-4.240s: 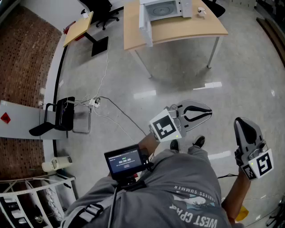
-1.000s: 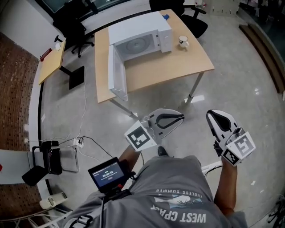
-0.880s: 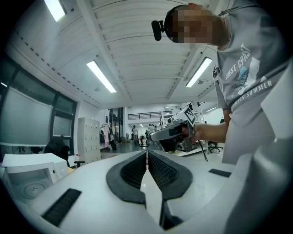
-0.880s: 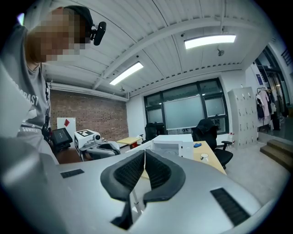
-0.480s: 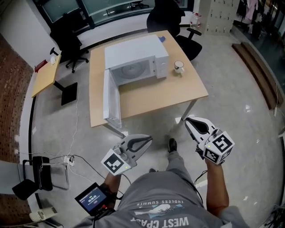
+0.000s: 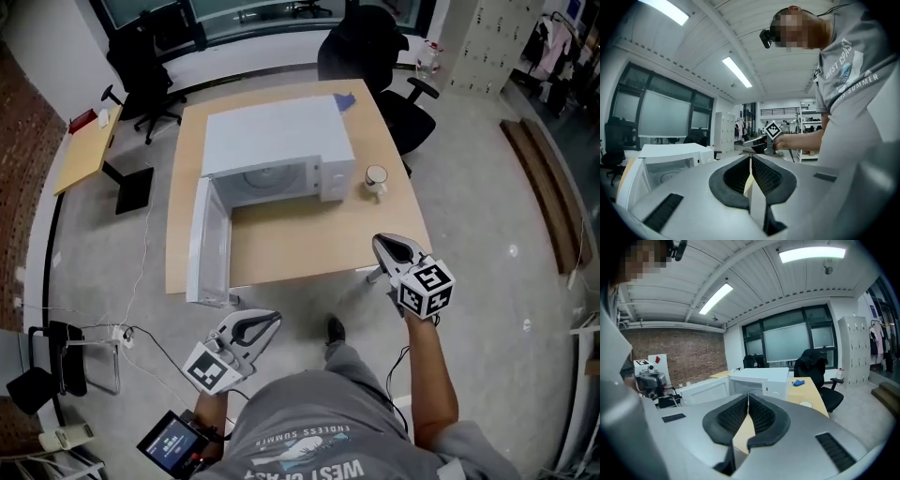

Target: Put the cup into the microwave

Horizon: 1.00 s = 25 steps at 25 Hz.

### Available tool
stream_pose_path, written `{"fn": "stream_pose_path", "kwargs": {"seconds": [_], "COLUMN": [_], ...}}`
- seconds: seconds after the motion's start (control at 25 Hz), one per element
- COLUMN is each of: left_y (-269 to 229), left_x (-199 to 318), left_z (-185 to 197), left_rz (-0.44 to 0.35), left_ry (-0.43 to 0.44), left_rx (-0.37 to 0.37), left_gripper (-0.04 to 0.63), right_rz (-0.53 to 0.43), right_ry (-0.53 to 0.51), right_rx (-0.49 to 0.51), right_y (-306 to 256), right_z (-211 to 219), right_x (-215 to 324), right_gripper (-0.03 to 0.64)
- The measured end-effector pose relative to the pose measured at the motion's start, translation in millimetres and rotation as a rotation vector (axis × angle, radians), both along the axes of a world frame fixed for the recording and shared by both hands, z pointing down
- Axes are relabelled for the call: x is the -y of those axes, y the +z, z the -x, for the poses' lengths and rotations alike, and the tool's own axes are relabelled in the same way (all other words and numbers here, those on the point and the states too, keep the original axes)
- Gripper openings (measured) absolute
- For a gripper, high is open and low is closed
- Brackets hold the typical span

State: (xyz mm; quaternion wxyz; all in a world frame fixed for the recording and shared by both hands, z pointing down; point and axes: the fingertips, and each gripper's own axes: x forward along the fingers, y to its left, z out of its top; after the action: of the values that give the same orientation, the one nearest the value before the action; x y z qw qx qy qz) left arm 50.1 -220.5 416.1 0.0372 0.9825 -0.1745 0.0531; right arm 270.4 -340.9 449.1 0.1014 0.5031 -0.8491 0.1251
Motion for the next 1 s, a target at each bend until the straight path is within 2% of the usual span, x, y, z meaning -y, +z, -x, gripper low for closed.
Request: {"fn": "stream_pose_path", "kwargs": {"seconds": [0.2, 0.4, 0.48, 0.56, 0.76, 1.0], "left_y": [10.0, 30.2, 35.7, 41.7, 56.2, 67.3], "left_x": [55.3, 100.1, 115.0, 126.8, 142.6, 156.4], "left_z": [-25.3, -47.7, -57.7, -65.9, -73.5, -79.8], "left_rz": [0.053, 0.117, 0.138, 0.155, 0.206, 0.229], "left_ry": [-0.067, -0.114, -0.126, -0.136, -0.173, -0.204], "left_rx": [0.009, 0.031, 0.033, 0.038, 0.075, 0.088], "left_gripper": [0.028, 0.028, 0.028, 0.028, 0.028, 0.028], "right_rz": [0.078, 0.189, 0.237, 0.284, 0.381, 0.444], "right_ry": [0.04, 0.082, 0.094, 0.106, 0.125, 0.097], "right_rx": [-0.058, -0.129, -0.152, -0.174, -0.25, -0.315], "right_y": [49.2, 122.5, 152.8, 183.4, 251.2, 299.2], "right_z": [-63.0, -116.3, -134.6, -150.7, -180.3, -193.9], "right_x": [91.5, 167.2, 192.2, 212.8, 247.9, 276.4], "right_gripper": [0.02, 0.025, 0.067, 0.104, 0.114, 0.117]}}
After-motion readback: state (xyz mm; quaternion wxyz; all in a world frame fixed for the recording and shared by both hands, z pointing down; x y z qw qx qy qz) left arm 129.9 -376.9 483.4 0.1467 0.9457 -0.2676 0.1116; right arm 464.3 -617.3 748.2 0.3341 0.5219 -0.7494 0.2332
